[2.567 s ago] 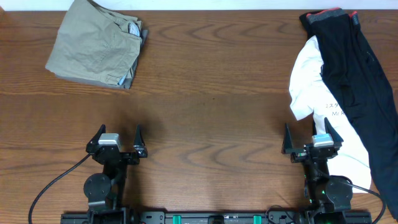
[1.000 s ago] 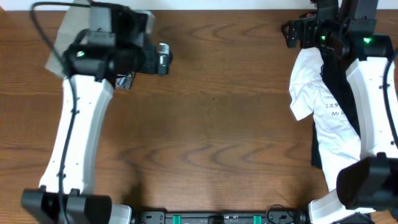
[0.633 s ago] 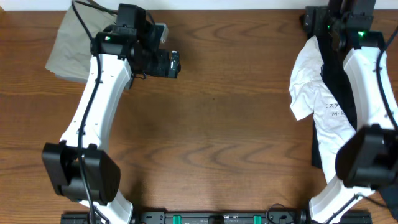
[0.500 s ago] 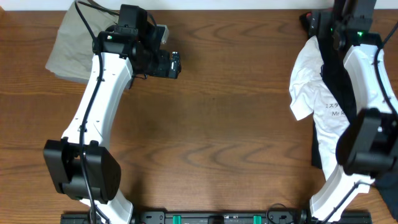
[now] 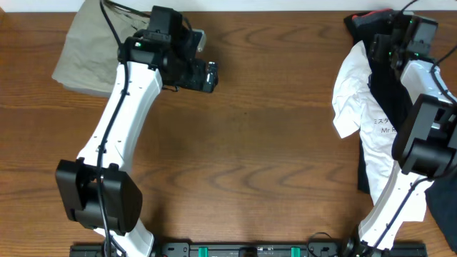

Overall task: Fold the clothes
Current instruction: 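Reach the right gripper to the black trousers' waistband and grasp it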

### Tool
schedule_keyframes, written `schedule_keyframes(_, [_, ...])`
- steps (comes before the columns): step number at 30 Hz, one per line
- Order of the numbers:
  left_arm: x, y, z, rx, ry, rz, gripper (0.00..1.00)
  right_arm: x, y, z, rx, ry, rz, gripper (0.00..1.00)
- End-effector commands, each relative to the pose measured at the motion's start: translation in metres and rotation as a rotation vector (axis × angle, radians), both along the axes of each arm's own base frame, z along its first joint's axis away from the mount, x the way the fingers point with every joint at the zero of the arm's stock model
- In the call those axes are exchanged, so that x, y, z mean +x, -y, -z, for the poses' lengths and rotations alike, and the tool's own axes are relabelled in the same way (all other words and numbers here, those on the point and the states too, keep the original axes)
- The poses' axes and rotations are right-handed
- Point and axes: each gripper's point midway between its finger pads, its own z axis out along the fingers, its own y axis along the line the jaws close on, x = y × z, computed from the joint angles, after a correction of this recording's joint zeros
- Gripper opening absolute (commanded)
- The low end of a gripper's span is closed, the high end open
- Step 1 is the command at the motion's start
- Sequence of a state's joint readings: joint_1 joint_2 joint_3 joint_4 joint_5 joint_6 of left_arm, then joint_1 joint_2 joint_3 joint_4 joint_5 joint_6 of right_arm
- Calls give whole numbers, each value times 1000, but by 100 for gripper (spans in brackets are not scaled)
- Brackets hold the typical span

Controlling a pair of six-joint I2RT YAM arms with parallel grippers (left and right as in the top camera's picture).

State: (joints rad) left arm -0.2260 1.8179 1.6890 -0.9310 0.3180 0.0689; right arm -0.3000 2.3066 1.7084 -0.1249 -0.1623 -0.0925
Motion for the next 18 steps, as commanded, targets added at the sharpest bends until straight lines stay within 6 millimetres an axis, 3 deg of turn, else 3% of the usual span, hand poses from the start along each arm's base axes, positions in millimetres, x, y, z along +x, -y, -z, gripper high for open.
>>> schedule_keyframes(1, [1,-1,0,44,21,11,98,3,-3,21,66,-11,3,56])
schedule_keyframes(6, [4,1,-2,42,35,13,98,2,-4,40,79,-36,10,40])
schedule_keyframes(11, [7,2,-3,39,47,13,98,3,-2,32,81,-23,16,4])
schedule_keyframes(14, [9,2,-4,37,58,12,98,3,0,18,119,-2,47,1])
schedule_keyframes(18, [14,3,-7,31,83,11,98,2,-9,-26,146,50,6,1])
